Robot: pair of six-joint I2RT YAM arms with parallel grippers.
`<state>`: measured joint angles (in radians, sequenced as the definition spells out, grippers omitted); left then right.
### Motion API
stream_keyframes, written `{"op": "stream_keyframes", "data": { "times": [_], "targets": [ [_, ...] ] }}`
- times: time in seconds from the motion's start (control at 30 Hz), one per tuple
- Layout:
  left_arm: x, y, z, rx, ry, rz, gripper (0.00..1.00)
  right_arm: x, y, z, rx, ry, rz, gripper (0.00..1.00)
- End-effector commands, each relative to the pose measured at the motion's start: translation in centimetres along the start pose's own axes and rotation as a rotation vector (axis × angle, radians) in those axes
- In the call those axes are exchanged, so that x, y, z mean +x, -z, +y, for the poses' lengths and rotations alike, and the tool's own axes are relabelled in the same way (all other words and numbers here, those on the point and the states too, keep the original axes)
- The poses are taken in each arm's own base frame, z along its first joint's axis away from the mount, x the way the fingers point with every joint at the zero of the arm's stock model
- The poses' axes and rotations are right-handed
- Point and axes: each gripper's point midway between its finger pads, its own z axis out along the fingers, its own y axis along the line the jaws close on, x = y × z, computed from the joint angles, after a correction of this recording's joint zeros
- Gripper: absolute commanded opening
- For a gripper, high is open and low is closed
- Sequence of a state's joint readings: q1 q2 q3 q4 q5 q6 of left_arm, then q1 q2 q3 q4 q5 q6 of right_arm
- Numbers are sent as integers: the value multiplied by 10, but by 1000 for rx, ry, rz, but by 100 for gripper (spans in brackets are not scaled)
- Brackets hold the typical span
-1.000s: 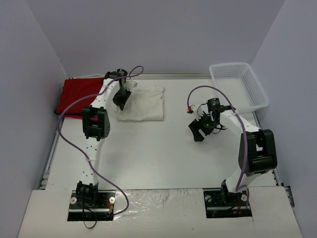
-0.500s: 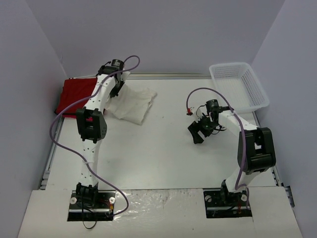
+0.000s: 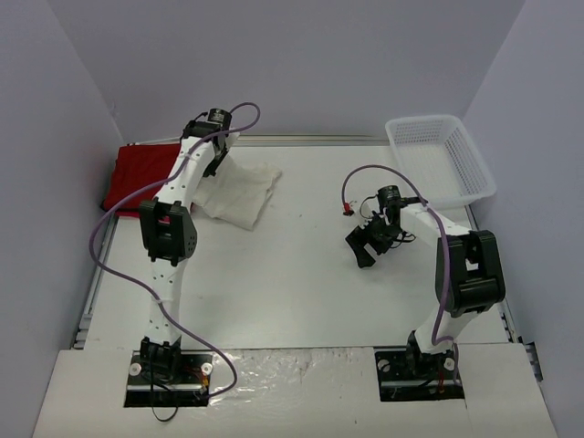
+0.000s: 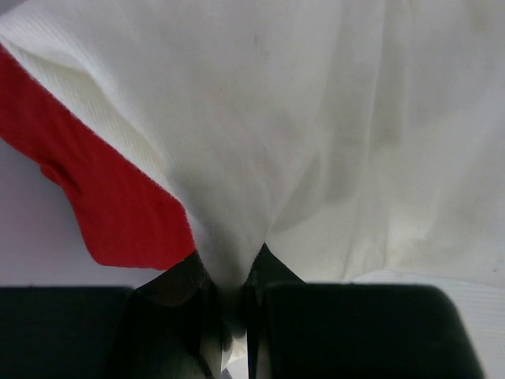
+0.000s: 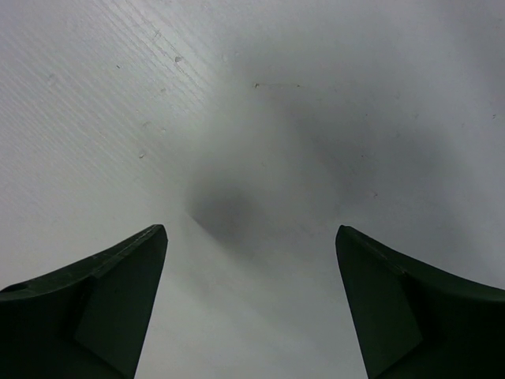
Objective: Fold and stack the t-shirts
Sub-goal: Put the neatly folded tshirt into the corner of the board with the left arm
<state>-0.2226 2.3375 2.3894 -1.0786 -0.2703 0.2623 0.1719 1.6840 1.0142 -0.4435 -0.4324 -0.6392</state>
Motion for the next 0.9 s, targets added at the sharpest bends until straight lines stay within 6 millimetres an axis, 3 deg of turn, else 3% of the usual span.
{"op": "stream_keyframes", "data": {
  "times": [0.0, 0.3, 0.87],
  "targets": [
    [-9, 65, 48, -173, 7, -82, 2, 10, -4, 5, -12, -1, 47, 85],
    [-12, 106, 66, -268, 2, -122, 2, 12, -7, 7, -3, 14, 71, 86],
    [-13, 138, 88, -397, -20, -123, 2, 24, -19, 9, 2, 29, 146, 88]
  ]
}}
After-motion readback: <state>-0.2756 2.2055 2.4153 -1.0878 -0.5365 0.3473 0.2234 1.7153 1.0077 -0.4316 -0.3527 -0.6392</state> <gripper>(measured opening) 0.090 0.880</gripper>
